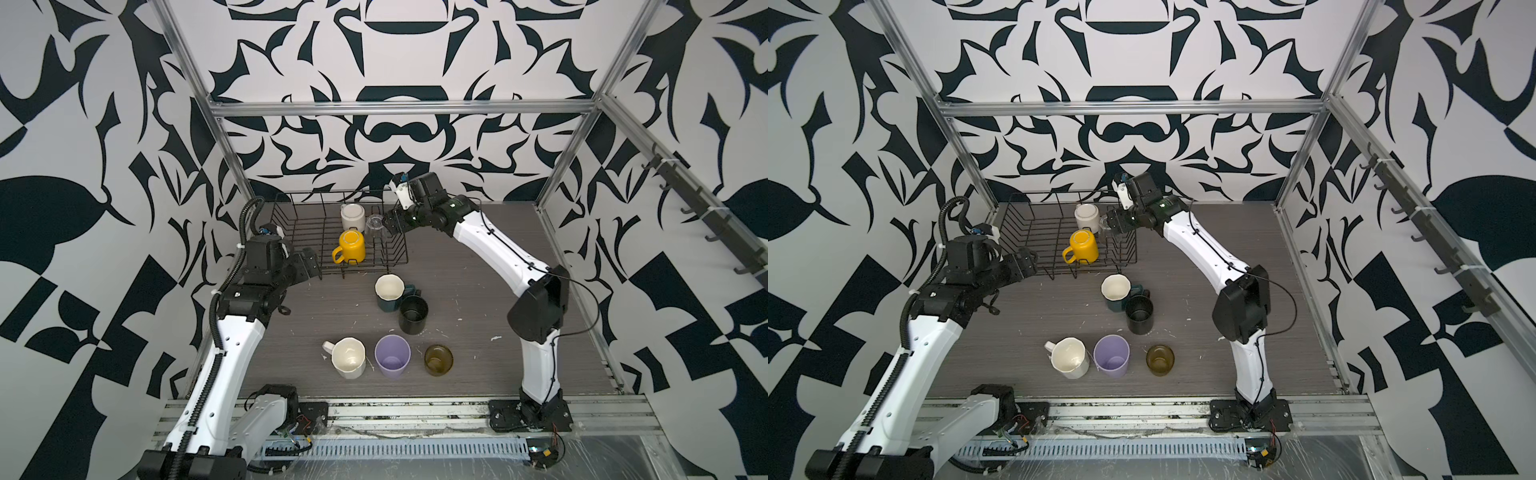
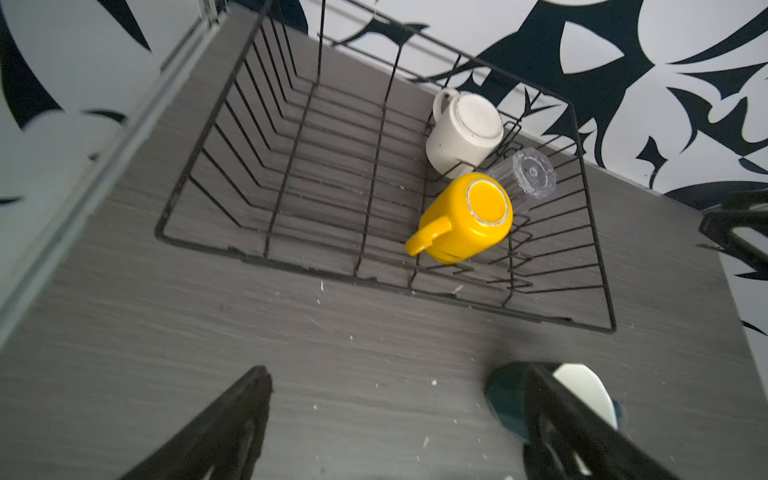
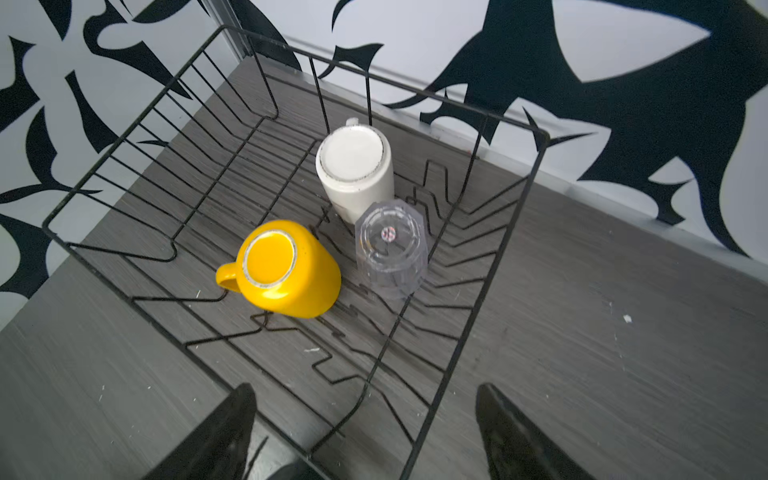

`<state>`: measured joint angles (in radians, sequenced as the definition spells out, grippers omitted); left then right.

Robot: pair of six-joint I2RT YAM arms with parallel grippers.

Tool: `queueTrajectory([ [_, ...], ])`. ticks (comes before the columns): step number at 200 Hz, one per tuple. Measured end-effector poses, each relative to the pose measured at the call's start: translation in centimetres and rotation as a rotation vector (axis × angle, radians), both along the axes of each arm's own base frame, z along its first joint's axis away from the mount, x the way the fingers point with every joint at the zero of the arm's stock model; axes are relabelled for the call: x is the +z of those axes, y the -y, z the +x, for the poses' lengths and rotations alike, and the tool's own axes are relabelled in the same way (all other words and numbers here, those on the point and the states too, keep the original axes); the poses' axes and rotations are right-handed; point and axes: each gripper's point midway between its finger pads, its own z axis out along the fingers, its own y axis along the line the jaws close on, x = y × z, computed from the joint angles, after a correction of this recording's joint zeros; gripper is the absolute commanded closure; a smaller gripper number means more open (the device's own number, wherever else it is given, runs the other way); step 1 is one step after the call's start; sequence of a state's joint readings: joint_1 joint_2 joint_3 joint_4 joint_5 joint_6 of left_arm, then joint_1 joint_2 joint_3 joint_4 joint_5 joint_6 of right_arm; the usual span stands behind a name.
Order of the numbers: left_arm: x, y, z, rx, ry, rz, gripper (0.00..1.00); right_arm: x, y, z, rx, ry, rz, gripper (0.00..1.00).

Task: Load cups into a dish rack
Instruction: Place the cup upside down at the dish rack, then pick up the cup from the bottom-center of the table.

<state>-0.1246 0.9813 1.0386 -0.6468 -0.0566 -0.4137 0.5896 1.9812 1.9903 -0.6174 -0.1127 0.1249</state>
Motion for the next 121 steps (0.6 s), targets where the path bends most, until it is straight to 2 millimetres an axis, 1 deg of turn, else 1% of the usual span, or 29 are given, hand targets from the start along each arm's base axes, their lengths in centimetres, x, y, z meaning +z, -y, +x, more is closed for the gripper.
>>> queueTrajectory([
  [31,-2.2,1.1,-2.5,-0.012,-0.147,-0.081,0.14,-1.5,2.5,-1.7,-0.034,-0.037,0.004,0.14],
  [56,-3.4,2.1,-5.2,-0.003,-0.238,-0.134,0.14,-2.2,4.1,-2.7,-0.058,-0.054,0.007,0.14],
  [61,-3.5,2.3,-5.8,-0.002,-0.249,-0.142,0.14,-2.1,4.4,-2.7,-0.063,-0.052,0.009,0.14],
  [63,-3.6,2.4,-6.1,-0.002,-0.255,-0.146,0.17,-2.1,4.5,-2.8,-0.064,-0.051,0.01,0.14],
  [66,-3.6,2.6,-6.5,-0.001,-0.262,-0.152,0.18,-2.0,4.6,-2.8,-0.066,-0.05,0.011,0.14],
  [94,-3.6,3.6,-9.7,0.006,-0.305,-0.209,0.2,-1.1,5.5,-3.1,-0.08,-0.024,0.031,0.14],
  [121,-4.7,4.5,-12.5,0.014,-0.373,-0.244,0.22,-0.2,6.0,-3.5,-0.085,0.0,0.048,0.13],
])
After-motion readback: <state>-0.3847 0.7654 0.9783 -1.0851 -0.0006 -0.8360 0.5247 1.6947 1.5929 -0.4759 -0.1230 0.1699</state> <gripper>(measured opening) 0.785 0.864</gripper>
